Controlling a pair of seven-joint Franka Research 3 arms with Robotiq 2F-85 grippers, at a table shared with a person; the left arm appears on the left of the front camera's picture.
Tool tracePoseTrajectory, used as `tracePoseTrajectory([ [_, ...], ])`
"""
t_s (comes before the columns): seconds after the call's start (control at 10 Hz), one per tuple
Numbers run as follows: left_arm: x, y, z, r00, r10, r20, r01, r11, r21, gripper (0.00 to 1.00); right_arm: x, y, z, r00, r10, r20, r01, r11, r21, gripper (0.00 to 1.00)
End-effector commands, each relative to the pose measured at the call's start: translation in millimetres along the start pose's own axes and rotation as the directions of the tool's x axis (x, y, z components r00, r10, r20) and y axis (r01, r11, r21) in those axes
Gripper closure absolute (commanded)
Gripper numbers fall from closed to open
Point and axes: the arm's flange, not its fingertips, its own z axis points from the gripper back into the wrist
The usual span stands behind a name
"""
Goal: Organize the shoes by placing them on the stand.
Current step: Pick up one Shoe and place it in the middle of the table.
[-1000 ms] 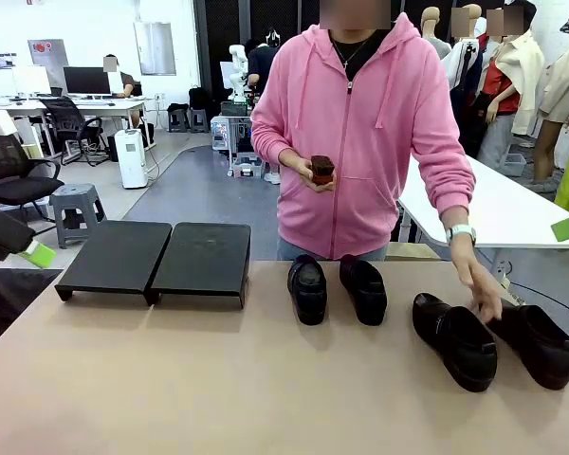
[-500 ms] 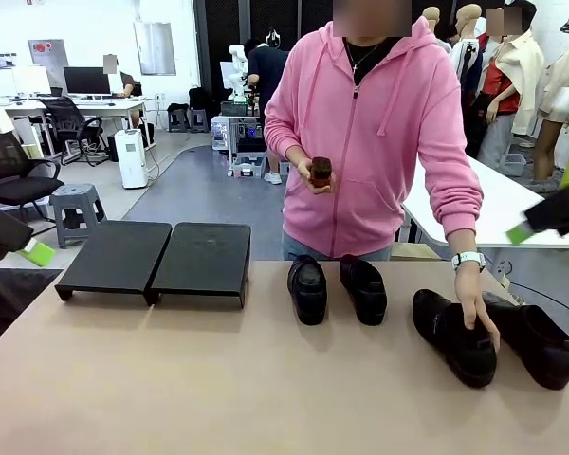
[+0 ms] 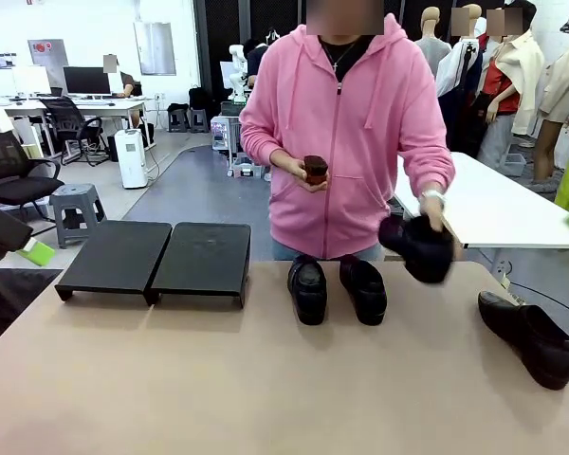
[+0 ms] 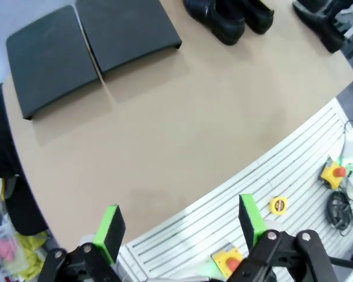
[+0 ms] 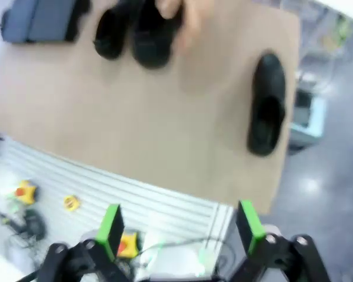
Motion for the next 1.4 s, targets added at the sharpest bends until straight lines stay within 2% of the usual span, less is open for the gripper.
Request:
tracePoseTrajectory([
  [0.0,1,1,0,1.000,-0.008,0.011,0.008,1.000,-0.016,0.00,-46,-23,1,0.990,-0.131,0.045,0.129,0.991,0.048,0.00],
  [0.2,1,1,0,1.000,-0.008,0.011,0.008,1.000,-0.016,0.00,-49,-26,-14,0.988,-0.150,0.037,0.147,0.986,0.085,0.00],
  [0.4,1,1,0,1.000,-0.008,0.011,0.008,1.000,-0.016,0.00,-5,2,-28,0.999,-0.022,0.025,0.020,0.997,0.071,0.00],
  [0.5,1,1,0,1.000,-0.008,0.011,0.008,1.000,-0.016,0.00,26,23,-38,0.999,-0.008,0.035,0.007,1.000,0.011,0.00],
  [0.6,1,1,0,1.000,-0.008,0.011,0.008,1.000,-0.016,0.00,69,60,-56,0.995,0.096,0.018,-0.096,0.995,0.007,0.00],
  [0.8,1,1,0,1.000,-0.008,0.011,0.008,1.000,-0.016,0.00,140,126,-103,0.992,0.121,-0.035,-0.121,0.993,-0.002,0.00],
  [0.9,1,1,0,1.000,-0.008,0.011,0.008,1.000,-0.016,0.00,166,164,-136,0.993,0.096,-0.065,-0.099,0.994,-0.054,0.00],
  [1.0,1,1,0,1.000,-0.008,0.011,0.008,1.000,-0.016,0.00,175,182,-155,0.991,0.119,-0.053,-0.124,0.988,-0.093,0.00],
  [1.1,1,1,0,1.000,-0.008,0.011,0.008,1.000,-0.016,0.00,176,175,-151,0.988,0.134,-0.082,-0.140,0.988,-0.072,0.00],
  [1.3,1,1,0,1.000,-0.008,0.011,0.008,1.000,-0.016,0.00,143,119,-92,0.990,0.133,-0.054,-0.132,0.991,0.026,0.00],
])
